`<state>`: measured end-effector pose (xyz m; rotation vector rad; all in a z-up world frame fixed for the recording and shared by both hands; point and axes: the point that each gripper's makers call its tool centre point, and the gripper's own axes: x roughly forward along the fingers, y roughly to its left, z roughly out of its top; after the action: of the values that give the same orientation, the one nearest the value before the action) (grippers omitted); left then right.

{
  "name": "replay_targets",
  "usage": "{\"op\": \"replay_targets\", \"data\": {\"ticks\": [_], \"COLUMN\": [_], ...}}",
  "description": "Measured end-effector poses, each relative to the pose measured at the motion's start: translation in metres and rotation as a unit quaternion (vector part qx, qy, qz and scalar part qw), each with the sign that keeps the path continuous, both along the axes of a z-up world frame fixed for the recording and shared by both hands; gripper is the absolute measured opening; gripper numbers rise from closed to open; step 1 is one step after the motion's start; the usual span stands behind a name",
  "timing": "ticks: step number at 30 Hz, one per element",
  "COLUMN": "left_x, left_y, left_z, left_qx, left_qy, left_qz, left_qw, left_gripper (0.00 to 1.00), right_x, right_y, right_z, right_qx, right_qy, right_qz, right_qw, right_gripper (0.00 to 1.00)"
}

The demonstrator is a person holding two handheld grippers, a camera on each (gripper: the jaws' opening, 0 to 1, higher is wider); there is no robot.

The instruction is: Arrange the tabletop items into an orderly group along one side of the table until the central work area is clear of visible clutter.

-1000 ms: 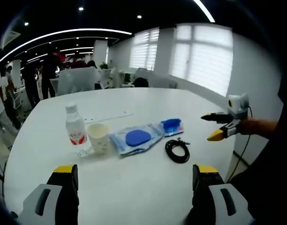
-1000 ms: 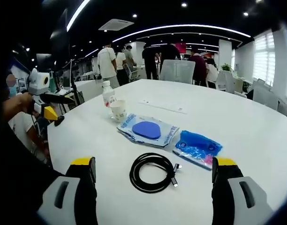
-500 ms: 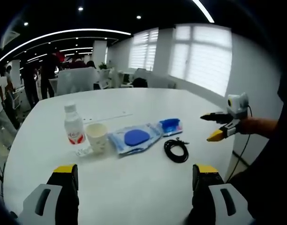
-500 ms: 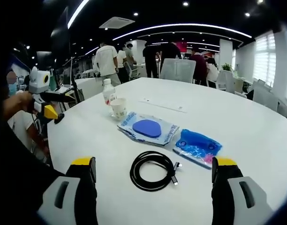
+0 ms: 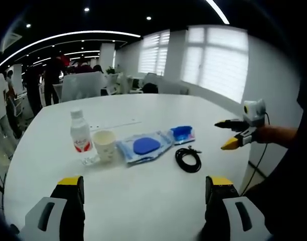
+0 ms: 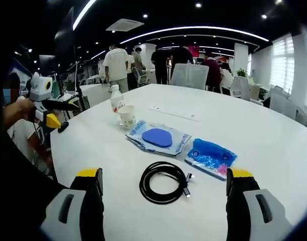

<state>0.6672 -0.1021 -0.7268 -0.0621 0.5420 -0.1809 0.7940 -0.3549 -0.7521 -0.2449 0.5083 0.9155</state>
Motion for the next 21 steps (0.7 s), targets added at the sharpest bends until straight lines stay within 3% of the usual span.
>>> {"op": "replay_targets", "data": {"ticks": [21], "left_x": [-0.0011], "left_y": [0.0045], "left_z": [0.0025], "left_qx": [0.004], "left_qy": [-0.006], "left_qz": [0.003], "left_qw": [1.0000], "left_gripper": [1.00], "right_x": [-0.0020], "right_y": [-0.0010], "right_z": [0.0006], "right_qx": [-0.005], "right_qy": [-0.006], "right_qz": [-0.003], "right_qw": [1.0000], "right_gripper": [0.98]}}
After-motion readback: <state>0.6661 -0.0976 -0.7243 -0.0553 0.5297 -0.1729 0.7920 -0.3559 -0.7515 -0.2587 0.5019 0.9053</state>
